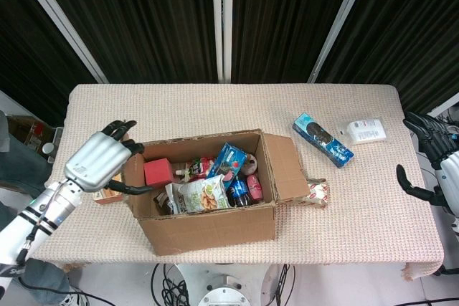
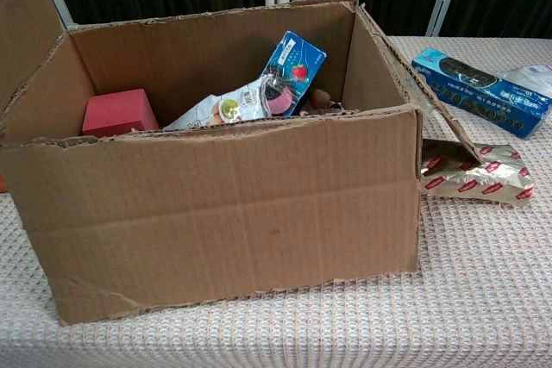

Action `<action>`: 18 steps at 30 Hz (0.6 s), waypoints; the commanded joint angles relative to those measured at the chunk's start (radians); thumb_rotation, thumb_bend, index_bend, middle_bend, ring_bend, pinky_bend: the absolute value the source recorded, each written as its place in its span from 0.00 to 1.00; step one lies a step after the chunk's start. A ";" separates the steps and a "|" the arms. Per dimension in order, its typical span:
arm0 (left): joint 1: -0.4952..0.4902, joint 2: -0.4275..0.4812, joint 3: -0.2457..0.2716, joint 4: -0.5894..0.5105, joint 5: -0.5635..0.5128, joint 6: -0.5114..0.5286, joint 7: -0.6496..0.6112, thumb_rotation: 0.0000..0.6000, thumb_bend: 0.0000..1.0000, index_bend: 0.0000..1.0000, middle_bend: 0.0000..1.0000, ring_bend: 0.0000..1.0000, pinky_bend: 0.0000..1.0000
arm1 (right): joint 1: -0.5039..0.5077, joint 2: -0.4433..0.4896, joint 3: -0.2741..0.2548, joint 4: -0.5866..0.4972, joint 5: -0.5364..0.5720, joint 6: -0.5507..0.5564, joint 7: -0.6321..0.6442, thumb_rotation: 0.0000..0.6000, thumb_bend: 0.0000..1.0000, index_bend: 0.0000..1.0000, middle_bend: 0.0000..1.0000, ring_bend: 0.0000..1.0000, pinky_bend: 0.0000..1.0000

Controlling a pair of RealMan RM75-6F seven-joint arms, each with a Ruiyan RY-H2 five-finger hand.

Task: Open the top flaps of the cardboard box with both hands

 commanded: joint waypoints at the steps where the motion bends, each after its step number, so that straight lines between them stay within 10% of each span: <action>1: 0.031 0.023 0.016 0.001 -0.025 -0.010 -0.014 0.00 0.00 0.34 0.45 0.08 0.15 | 0.003 -0.002 0.000 -0.001 0.000 -0.004 -0.003 1.00 0.44 0.00 0.00 0.00 0.00; 18: 0.214 0.002 0.054 0.035 -0.040 0.172 0.017 0.00 0.00 0.32 0.42 0.08 0.16 | -0.006 -0.029 -0.023 0.039 0.006 -0.014 -0.018 1.00 0.45 0.00 0.00 0.00 0.00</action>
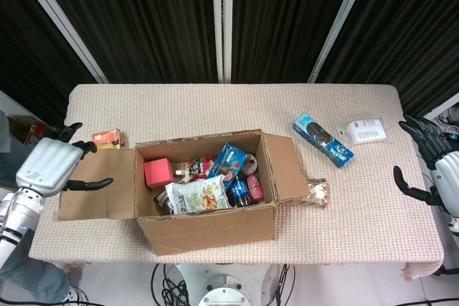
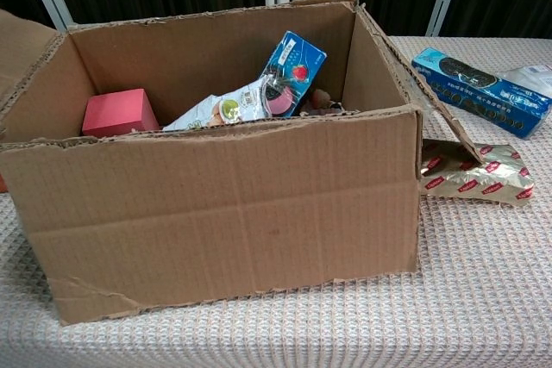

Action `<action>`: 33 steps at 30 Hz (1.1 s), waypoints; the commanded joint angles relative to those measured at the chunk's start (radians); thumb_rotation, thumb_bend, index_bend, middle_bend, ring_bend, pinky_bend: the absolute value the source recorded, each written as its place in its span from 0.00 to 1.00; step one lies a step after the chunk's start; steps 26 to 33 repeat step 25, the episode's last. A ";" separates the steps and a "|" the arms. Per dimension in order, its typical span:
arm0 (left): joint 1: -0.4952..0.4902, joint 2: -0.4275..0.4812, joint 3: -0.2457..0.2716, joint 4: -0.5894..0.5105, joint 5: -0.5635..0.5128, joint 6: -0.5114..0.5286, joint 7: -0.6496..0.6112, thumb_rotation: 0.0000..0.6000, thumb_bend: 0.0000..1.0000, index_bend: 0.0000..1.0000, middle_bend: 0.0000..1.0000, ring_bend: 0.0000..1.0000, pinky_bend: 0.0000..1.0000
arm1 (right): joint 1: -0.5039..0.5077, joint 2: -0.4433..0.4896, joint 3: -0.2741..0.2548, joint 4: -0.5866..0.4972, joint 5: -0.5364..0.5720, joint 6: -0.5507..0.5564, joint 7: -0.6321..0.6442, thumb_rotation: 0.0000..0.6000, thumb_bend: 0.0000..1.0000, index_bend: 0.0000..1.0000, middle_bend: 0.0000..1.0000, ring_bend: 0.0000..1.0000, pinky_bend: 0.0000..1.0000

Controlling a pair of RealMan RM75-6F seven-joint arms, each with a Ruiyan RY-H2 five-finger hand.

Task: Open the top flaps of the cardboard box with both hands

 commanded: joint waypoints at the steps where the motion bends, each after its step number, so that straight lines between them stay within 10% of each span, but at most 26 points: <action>1: 0.064 -0.047 0.018 0.033 0.032 0.069 -0.028 0.00 0.00 0.31 0.42 0.08 0.16 | -0.016 -0.014 -0.012 0.019 0.003 0.008 -0.031 1.00 0.45 0.00 0.00 0.00 0.00; 8: 0.230 -0.207 0.068 0.134 0.109 0.260 -0.113 0.02 0.00 0.19 0.22 0.08 0.16 | -0.105 -0.097 -0.077 0.087 0.028 0.032 -0.251 1.00 0.45 0.00 0.00 0.00 0.00; 16: 0.432 -0.458 0.120 0.374 0.276 0.549 -0.169 0.27 0.00 0.09 0.10 0.06 0.16 | -0.219 -0.245 -0.107 0.183 0.144 0.070 -0.482 1.00 0.46 0.00 0.00 0.00 0.00; 33: 0.538 -0.565 0.149 0.539 0.307 0.610 -0.314 0.25 0.00 0.07 0.09 0.06 0.16 | -0.286 -0.314 -0.108 0.239 0.245 0.048 -0.451 1.00 0.46 0.00 0.00 0.00 0.00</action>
